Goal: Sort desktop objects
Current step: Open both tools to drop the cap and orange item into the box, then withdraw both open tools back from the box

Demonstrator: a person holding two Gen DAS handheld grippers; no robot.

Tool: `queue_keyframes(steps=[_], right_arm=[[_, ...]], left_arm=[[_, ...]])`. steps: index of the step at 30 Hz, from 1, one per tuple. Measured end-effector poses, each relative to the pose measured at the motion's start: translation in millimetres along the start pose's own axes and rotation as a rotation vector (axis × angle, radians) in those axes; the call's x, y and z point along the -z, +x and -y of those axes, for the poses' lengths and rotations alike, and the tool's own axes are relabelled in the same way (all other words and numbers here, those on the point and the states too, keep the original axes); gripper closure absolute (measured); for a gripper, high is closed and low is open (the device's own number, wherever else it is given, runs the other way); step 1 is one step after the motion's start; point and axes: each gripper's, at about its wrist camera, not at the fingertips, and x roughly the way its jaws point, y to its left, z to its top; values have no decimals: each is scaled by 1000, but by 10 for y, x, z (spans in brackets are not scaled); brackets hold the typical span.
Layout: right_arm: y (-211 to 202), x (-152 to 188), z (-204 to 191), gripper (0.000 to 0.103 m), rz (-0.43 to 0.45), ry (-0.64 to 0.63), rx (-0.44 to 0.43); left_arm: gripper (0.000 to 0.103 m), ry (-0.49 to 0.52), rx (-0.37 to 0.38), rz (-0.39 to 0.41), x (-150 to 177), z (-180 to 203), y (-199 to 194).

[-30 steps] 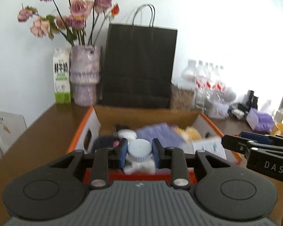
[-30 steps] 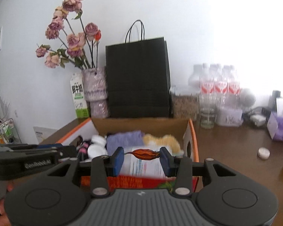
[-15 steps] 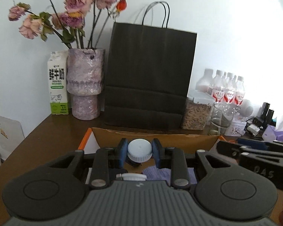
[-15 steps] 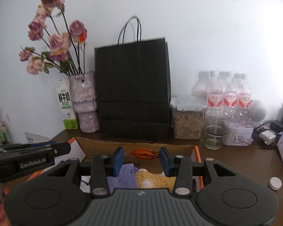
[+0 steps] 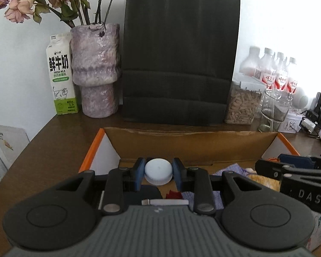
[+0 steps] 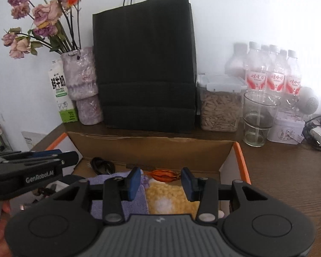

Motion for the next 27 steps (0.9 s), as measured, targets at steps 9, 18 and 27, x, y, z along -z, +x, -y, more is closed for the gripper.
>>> queue_keyframes(steps=[9, 18, 27], right_arm=[[-143, 8, -92, 17, 45, -51, 29], [-318, -16, -51, 0, 84, -16, 43], [-763, 52, -130, 0, 129, -20, 44]], left_arm=[[3, 35, -127, 113, 0, 87, -262], [0, 5, -126, 156, 15, 36, -503], [0, -16, -91, 190, 98, -5, -1001]])
